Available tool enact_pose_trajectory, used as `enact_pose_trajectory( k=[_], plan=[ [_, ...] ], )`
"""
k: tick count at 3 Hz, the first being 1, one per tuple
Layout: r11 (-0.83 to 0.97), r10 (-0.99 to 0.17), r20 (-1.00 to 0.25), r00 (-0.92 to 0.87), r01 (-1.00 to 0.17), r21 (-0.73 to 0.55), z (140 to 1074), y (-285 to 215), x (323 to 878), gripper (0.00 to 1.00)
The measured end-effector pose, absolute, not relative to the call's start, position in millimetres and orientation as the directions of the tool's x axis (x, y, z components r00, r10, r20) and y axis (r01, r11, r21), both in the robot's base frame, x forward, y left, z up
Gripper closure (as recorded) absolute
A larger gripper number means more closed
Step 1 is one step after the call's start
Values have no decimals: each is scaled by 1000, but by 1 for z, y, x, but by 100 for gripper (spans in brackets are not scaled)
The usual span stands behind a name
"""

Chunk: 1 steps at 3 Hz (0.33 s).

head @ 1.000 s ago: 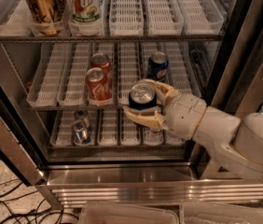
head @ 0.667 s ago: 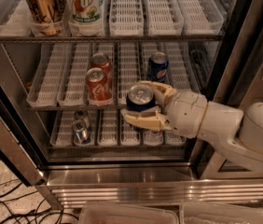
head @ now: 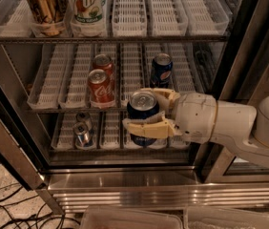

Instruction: Pick pepsi can from middle shelf of fridge

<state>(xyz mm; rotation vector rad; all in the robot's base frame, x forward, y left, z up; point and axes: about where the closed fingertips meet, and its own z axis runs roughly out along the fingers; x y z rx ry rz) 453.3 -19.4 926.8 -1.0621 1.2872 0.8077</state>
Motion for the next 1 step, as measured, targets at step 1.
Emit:
enact_pose_trajectory(
  k=[1],
  plan=[
    [337,-91,-986,140,-927,-163,927,-19,453,100]
  ],
)
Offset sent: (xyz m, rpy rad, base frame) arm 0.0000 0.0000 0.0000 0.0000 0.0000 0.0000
